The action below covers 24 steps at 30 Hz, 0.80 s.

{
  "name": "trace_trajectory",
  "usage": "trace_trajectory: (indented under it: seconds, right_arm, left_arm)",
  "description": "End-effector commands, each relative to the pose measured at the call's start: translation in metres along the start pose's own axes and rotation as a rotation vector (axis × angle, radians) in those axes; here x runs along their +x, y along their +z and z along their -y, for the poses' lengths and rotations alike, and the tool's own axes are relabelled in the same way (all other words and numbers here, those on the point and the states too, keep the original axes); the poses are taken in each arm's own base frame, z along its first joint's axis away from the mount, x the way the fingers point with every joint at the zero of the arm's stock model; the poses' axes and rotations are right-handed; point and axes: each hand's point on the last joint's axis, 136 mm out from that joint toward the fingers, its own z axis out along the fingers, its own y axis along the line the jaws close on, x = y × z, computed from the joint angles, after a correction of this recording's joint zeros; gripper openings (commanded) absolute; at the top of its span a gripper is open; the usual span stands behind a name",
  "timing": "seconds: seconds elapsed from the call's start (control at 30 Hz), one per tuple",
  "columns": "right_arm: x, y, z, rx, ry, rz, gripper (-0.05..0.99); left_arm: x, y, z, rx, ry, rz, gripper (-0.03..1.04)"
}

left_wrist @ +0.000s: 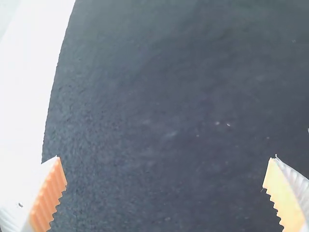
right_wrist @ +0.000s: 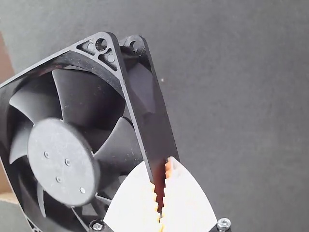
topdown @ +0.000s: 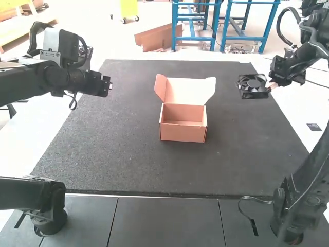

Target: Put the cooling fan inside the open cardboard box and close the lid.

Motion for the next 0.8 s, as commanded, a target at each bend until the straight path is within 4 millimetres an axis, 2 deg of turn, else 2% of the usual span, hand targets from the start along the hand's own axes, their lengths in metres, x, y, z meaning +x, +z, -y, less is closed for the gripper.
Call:
trace_trajectory:
  seconds: [0.0, 0.17, 0.33, 0.6, 0.77]
  right_arm:
    - [0.01, -0.027, -0.025, -0.048, 0.1, 0.061, -0.01]
    - [0.034, -0.044, -0.064, -0.113, 0.143, 0.086, -0.01]
    - [0.048, -0.055, -0.107, -0.181, 0.117, 0.122, -0.01]
    - [0.094, -0.053, -0.167, -0.255, 0.036, 0.028, -0.01]
    - [0.11, -0.048, -0.196, -0.304, 0.019, -0.01, -0.01]
  left_arm:
    - [-0.003, -0.004, 0.003, 0.021, 0.005, 0.022, 0.97]
    - [-0.006, -0.008, 0.003, 0.025, 0.003, 0.035, 0.97]
    - [-0.007, -0.009, 0.003, 0.027, 0.0, 0.039, 0.97]
    - [-0.008, -0.013, 0.002, 0.025, -0.016, 0.042, 0.97]
    - [-0.005, -0.016, 0.002, 0.027, -0.029, 0.036, 0.97]
